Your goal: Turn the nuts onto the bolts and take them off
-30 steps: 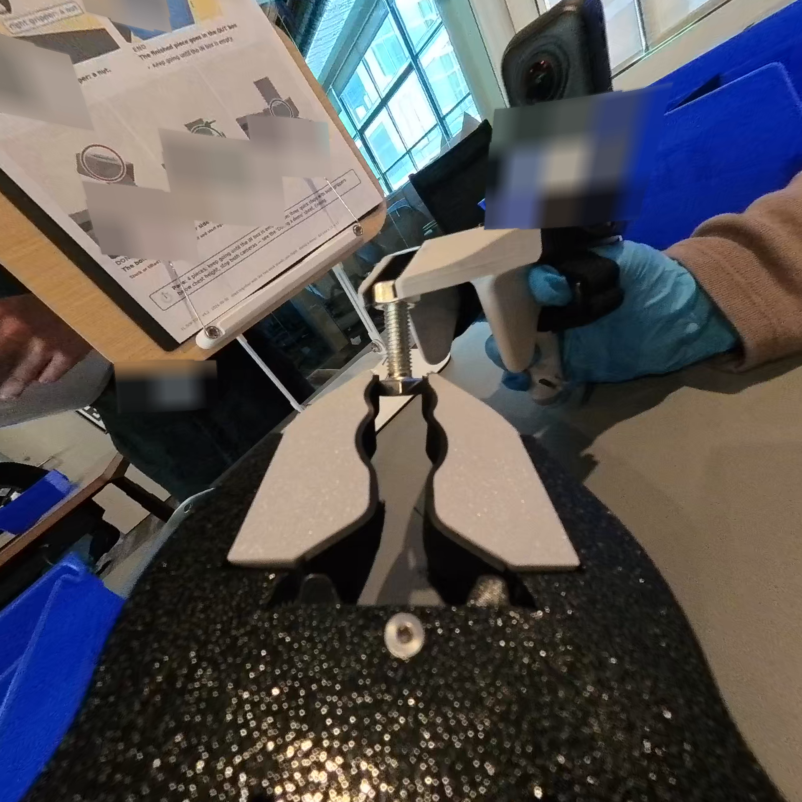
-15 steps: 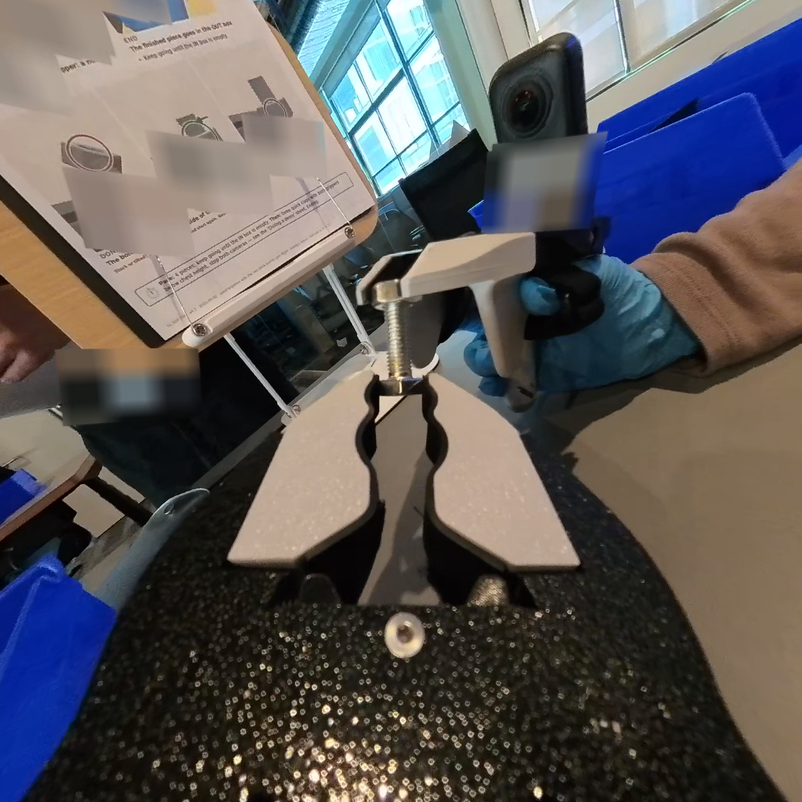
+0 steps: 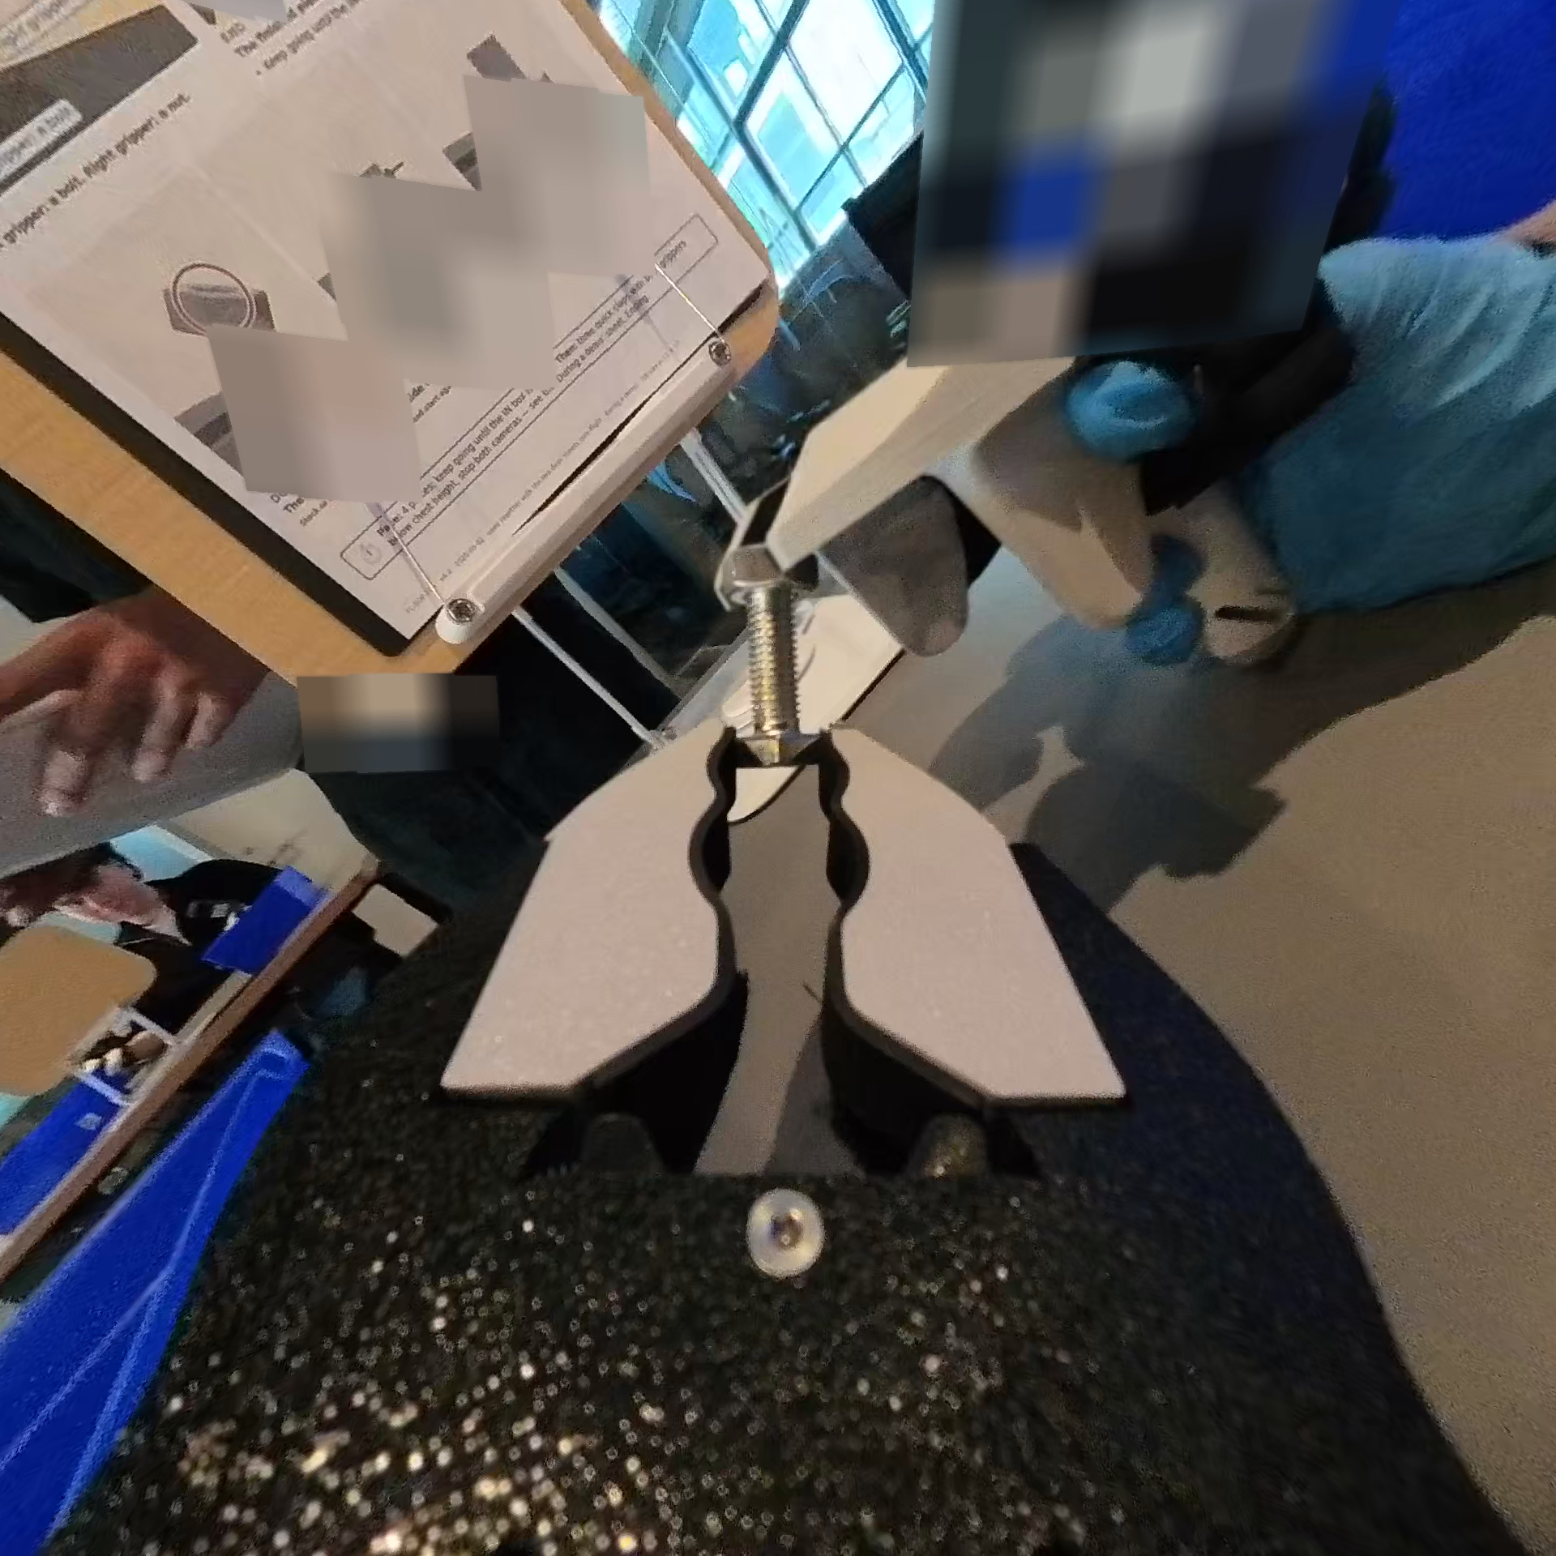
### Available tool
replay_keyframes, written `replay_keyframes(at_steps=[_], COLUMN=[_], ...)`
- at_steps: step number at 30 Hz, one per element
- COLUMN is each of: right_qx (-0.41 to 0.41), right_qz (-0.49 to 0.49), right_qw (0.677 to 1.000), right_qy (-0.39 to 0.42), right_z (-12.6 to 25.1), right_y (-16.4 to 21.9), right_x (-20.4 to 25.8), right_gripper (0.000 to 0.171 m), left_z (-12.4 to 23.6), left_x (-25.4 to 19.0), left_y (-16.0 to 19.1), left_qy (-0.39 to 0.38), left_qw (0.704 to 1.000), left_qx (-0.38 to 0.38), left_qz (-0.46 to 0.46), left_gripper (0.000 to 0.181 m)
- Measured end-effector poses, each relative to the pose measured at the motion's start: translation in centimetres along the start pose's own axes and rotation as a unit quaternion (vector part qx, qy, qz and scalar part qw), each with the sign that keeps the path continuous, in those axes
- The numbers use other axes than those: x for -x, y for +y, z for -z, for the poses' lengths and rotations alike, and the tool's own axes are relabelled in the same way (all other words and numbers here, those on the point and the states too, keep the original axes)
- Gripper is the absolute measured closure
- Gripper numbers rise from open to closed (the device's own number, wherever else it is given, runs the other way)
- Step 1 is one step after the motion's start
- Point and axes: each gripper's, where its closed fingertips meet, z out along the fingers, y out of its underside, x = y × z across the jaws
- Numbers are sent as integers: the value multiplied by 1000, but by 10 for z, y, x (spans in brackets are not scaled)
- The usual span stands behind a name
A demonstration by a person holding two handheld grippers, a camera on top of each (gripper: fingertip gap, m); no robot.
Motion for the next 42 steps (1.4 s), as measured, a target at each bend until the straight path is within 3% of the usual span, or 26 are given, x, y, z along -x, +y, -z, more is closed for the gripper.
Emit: replay_keyframes(at_steps=[7,11,14,24,30,35,42], right_qx=[49,62,65,28,-11,-36,-34], right_qz=[-40,-61,-66,141,114,85,82], right_qw=[997,995,995,990,990,989,980], right_qy=[44,44,40,-2,-77,-119,-180], right_z=[3,4,6,6,11,13,14], right_y=[12,15,16,7,-3,-14,-26], right_x=[-6,-4,-4,10,28,39,56], right_gripper=[137,151,152,152,152,152,152], left_z=[-3,-3,-3,0,7,15,26], left_x=[-4,-3,-4,-8,-17,-21,-29], left_y=[4,5,5,-5,-23,-38,-58], left_qy=[-13,-17,-16,5,36,76,201], left_qw=[998,997,997,999,998,995,963], left_qx=[22,26,24,-10,-57,-51,-69], left_qz=[-64,-72,-74,-52,-15,48,165], left_gripper=[163,163,163,163,163,163,164])
